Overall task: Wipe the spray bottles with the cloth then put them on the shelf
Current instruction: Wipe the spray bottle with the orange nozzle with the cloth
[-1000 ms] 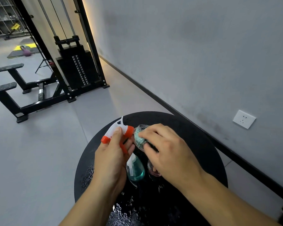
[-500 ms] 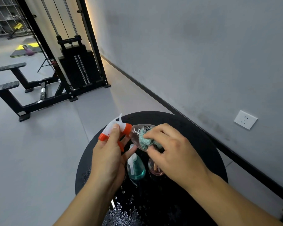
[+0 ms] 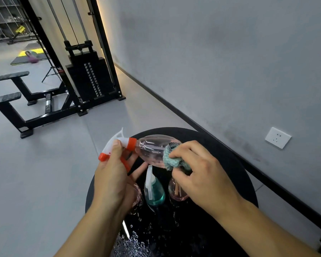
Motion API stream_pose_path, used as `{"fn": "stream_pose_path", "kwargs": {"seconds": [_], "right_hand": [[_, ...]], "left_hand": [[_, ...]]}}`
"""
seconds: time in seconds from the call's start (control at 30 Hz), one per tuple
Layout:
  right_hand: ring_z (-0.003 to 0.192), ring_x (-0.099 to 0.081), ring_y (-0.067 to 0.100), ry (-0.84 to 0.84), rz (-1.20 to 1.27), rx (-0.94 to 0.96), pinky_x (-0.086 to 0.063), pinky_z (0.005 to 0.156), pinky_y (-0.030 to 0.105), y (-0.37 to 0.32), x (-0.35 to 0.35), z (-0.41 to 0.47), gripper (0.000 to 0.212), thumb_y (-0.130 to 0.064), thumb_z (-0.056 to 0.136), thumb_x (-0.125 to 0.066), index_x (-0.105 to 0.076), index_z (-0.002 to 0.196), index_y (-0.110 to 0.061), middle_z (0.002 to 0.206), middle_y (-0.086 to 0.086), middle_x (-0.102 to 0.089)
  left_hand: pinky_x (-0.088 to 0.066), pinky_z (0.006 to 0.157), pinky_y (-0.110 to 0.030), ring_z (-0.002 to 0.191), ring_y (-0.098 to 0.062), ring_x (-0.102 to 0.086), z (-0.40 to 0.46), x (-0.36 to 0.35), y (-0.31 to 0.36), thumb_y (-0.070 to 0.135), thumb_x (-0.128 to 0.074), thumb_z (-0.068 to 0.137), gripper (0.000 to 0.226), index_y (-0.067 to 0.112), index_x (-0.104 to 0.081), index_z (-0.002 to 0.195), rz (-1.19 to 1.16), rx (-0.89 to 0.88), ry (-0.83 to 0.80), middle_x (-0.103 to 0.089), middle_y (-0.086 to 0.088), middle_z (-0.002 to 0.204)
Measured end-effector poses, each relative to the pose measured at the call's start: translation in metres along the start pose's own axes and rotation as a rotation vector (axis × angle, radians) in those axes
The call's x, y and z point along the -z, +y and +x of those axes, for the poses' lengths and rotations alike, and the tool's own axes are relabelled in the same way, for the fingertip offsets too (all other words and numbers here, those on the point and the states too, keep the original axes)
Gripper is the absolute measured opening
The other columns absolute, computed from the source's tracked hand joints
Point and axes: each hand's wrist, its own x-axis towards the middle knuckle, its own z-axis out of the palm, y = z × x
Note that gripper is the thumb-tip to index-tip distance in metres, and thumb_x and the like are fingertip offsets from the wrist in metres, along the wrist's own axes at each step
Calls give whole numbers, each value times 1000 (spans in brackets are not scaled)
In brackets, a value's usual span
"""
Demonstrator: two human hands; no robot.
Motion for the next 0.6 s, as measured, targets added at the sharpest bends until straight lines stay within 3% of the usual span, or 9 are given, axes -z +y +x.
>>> {"fn": "stream_pose_path", "kwargs": {"seconds": [0.13,0.23,0.37,0.47,0.6], "right_hand": [[109,-60,6,28,-33,77,-49,98,17,-4,-4,-1,33,-2,88,-71,-73,116,-19,115,-13,-62],[112,-60,8,25,-83,152,-44,104,14,-6,-7,0,33,-2,89,-71,-74,119,-17,119,-9,-65],[115,-59,4,19,-94,96,-37,109,9,-2,-6,0,37,-4,88,-73,-74,122,-19,123,-11,-66],[116,-58,4,21,-91,72,-32,108,4,-1,-7,0,36,-4,91,-72,-73,124,-18,124,-9,-66],[117,-57,3,-10,-79,104,-37,107,8,-8,-10,0,33,-7,92,-68,-72,123,-18,124,-10,-65]], "left_hand": [[-63,94,-56,108,-27,-79,-4,-2,-7,31,-47,115,32,11,-73,109,54,36,-36,-81,-15,115],[-64,93,-57,109,-28,-79,-4,-4,-11,31,-46,115,36,7,-72,113,89,45,-66,-81,-17,114],[-62,96,-58,106,-25,-80,-1,-2,-7,29,-47,115,36,12,-74,99,78,39,-56,-82,-14,109],[-63,93,-54,110,-24,-79,-3,-2,-12,31,-48,115,34,8,-73,114,118,46,-85,-82,-12,113],[-65,89,-48,116,-24,-77,-7,-4,-20,32,-48,114,38,2,-71,122,192,38,-139,-81,-12,117]]}}
